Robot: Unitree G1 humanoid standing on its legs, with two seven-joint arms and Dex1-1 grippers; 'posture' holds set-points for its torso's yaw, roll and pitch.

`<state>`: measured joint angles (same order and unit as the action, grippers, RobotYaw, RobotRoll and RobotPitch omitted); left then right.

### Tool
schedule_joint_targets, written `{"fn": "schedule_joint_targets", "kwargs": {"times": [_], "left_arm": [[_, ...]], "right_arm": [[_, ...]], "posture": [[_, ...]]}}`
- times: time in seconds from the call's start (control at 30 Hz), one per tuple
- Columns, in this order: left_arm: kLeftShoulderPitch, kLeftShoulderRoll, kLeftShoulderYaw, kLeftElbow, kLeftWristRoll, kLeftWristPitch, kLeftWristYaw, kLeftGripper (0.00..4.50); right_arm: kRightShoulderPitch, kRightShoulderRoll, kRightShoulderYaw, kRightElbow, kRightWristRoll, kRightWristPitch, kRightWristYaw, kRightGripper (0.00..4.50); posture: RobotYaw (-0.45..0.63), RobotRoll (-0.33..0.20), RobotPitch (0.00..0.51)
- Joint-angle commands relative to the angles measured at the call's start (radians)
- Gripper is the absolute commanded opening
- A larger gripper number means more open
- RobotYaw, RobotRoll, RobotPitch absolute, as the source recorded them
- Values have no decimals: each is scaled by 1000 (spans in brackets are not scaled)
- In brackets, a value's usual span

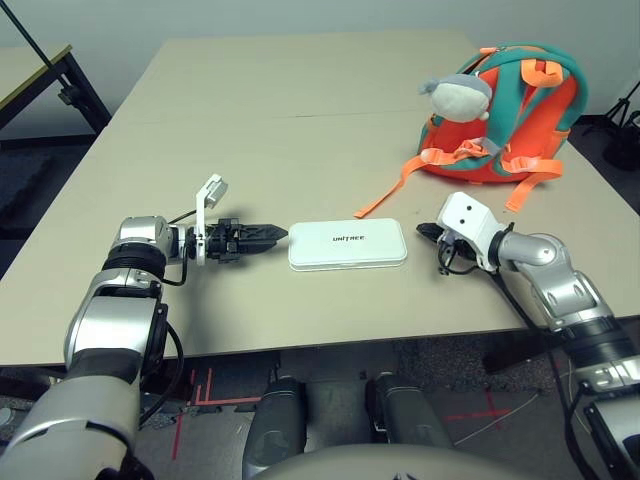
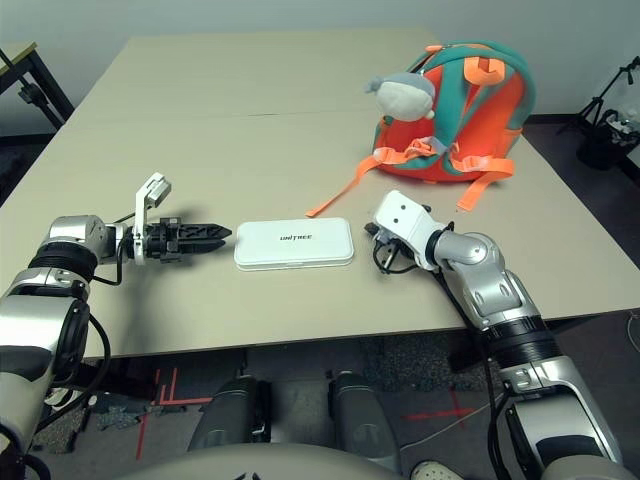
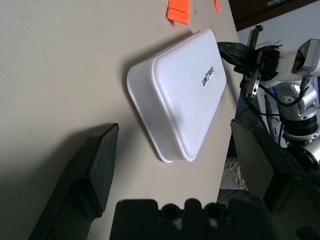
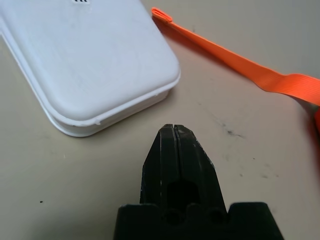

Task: Put the pencil case into the backpack and zip it.

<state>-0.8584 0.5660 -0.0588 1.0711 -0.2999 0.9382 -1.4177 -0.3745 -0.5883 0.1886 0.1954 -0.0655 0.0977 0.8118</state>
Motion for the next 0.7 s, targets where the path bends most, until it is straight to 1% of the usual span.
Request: {"fn": "schedule_joint_targets", "kwargs": {"times": [0.03, 0.13, 0.23, 0.4, 0.7], "left_arm": [[10, -6, -21, 24, 38, 4, 1, 4500], [13, -6, -20, 17, 39, -19, -26, 4500], [11, -7, -18, 22, 47, -31, -31, 4500], [7, -9, -18, 29, 63, -42, -31, 4500], [-3, -15, -18, 36, 84, -54, -34, 4500]], "right_arm": [[-7, -11, 28, 8, -27, -13, 16, 30], [-12, -2, 38, 13, -37, -11, 21, 30], [-36, 2, 78, 24, -63, -15, 45, 30], [-65, 25, 115, 28, -76, -19, 72, 30], [-156, 162, 204, 7, -99, 42, 125, 30]], "posture": [[-142, 0, 65], [-139, 0, 65], [-142, 0, 63], [-148, 0, 65], [-152, 0, 70]]}}
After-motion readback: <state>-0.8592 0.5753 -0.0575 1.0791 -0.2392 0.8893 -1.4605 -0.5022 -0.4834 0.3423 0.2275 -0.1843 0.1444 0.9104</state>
